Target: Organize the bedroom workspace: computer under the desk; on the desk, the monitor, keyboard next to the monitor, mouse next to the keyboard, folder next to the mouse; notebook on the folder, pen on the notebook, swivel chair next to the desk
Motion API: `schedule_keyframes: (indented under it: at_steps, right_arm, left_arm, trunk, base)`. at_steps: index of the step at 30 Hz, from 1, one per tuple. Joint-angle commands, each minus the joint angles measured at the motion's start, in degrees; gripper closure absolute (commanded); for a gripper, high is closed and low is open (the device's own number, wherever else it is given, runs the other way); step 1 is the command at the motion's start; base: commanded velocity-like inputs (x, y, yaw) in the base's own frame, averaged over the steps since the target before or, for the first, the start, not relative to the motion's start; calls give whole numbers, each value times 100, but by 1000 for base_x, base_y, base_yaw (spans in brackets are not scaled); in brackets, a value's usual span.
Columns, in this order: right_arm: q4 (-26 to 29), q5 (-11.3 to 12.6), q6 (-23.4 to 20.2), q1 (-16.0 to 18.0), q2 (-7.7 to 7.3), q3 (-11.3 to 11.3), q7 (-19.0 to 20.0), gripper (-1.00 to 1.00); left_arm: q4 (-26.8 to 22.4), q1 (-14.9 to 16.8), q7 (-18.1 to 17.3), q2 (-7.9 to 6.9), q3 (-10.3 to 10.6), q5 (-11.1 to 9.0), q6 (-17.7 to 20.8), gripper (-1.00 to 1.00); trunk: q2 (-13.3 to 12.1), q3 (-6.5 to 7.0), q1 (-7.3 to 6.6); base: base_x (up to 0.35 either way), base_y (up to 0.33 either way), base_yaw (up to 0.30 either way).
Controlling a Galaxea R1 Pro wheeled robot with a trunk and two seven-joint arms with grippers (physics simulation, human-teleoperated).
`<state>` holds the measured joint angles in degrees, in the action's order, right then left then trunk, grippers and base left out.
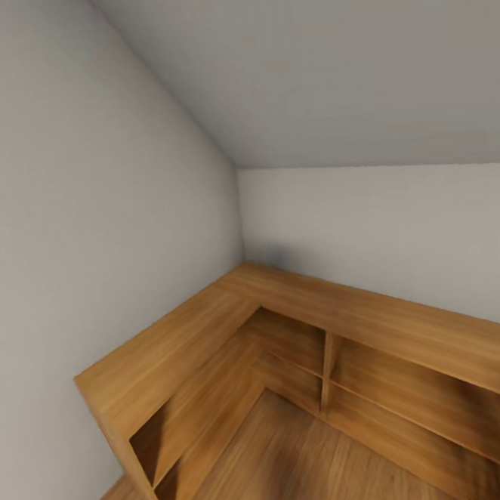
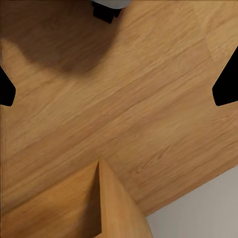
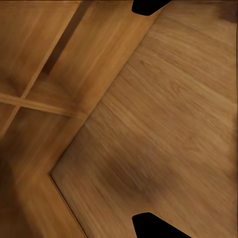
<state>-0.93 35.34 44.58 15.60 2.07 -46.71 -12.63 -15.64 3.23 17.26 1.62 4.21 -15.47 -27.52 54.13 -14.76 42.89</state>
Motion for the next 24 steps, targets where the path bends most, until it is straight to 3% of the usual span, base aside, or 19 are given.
schedule_keyframes:
  at_steps: [1, 7, 15, 24]
  right_arm:
    - [-9, -1, 7, 5, 4, -48, -46, -100]
    - [-12, -1, 7, 6, 4, -48, -46, -100]
    - [-13, -1, 13, 8, 4, -43, -46, -100]
    - [-13, -1, 15, 7, 4, -48, -46, -100]
  left_arm:
    - [-1, 2, 31, -3, 46, -43, -18, -100]
    - [-1, 2, 29, -4, 45, -44, -22, -100]
    - [-1, 2, 29, -4, 45, -44, -22, -100]
    - [-1, 2, 30, -4, 45, -45, -16, -100]
  trunk:
    - [5, -8, 1]
    - [5, -9, 1]
    - [5, -9, 1]
    - [5, -9, 1]
  base:
    - [45, 0, -289]
    - [26, 47, -295]
    - [171, 211, -298]
    - [27, 27, -298]
